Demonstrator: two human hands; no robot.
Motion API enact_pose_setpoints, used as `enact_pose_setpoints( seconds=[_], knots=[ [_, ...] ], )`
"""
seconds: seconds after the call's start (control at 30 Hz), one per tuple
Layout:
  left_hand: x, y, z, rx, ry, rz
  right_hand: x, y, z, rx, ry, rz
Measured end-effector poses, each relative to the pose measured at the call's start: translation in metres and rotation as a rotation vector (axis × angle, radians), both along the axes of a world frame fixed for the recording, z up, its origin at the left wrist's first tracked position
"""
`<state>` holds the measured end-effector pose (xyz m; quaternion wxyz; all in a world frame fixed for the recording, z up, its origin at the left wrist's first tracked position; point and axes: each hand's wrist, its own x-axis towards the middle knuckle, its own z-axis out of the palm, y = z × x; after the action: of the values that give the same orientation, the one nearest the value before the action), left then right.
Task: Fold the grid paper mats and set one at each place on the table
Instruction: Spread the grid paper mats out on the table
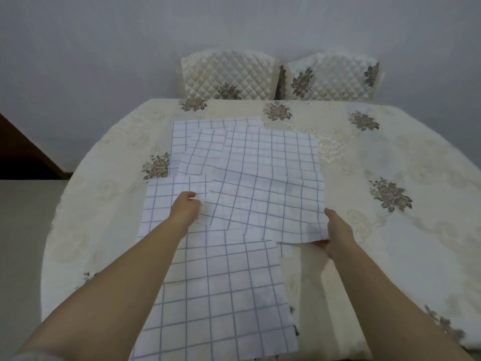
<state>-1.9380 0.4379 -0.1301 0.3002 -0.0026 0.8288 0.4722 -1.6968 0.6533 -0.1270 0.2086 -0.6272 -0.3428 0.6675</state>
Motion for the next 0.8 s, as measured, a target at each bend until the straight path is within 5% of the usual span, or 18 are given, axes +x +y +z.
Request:
enact_pose_setpoints(
  seconds=[0.17,0.37,0.8],
  knots=[
    [-0.007,0.015,-0.005,0.029,-0.114,-0.011,0.000,0.016,-0.012,0.065,-0.179,0.144],
    [0.002,0.026,-0.006,-0.127,0.005,-0.185,-0.001,0.012,-0.016,0.187,-0.304,0.223],
    [0.042,0.009,0.024,0.181,-0.258,0.005,0.032,0.015,0.016,0.323,-0.397,0.259]
  ],
)
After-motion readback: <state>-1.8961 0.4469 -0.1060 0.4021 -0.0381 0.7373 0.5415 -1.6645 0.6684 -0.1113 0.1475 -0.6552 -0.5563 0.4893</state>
